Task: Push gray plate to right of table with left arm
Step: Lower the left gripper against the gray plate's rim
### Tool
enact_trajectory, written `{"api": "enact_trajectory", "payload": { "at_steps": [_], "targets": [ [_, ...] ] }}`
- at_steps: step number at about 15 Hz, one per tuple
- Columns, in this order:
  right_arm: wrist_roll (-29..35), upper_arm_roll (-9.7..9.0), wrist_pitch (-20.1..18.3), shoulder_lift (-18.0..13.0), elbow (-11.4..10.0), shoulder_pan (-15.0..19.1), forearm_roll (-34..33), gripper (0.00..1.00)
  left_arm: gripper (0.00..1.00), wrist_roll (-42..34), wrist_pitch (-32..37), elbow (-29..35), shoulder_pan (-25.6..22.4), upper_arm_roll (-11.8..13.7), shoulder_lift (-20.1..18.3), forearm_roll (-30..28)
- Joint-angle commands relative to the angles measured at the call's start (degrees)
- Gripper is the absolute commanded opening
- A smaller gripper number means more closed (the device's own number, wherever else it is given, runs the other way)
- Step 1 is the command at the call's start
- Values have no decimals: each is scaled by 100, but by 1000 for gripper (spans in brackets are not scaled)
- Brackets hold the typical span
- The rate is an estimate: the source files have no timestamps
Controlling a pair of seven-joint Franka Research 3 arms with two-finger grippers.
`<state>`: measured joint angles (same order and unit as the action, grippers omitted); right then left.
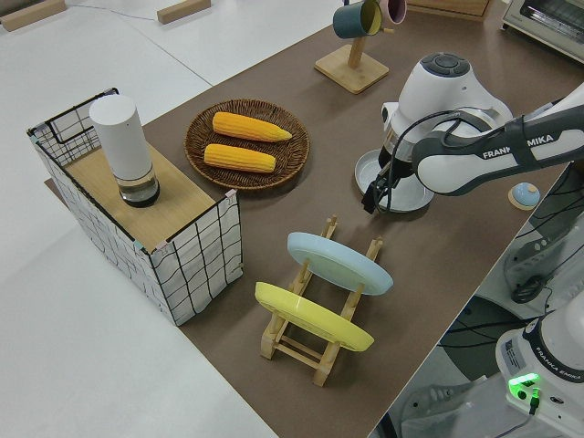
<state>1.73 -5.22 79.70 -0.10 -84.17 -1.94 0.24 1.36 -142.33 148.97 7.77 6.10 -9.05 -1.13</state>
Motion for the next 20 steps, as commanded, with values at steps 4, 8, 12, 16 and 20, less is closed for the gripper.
{"api": "enact_trajectory", "payload": {
  "at_steps": [4, 8, 12, 16, 20],
  "targets": [
    [-15, -32, -69, -43, -3, 62, 46, 983, 948, 128, -278, 107, 5, -30, 175, 78],
    [-15, -32, -69, -43, -3, 62, 46, 983, 465, 137, -278, 106, 5, -21, 211, 78],
    [-15, -32, -69, -43, -3, 62, 46, 983, 29, 137, -278, 106, 5, -30, 202, 78],
    [-6, -32, -69, -43, -3, 62, 46, 983, 0, 206, -278, 89, 5, -39, 263, 78],
    [-15, -32, -69, -43, 6, 62, 46, 983, 0, 627, -374, 28, 75, -249, 412, 69]
  ]
}}
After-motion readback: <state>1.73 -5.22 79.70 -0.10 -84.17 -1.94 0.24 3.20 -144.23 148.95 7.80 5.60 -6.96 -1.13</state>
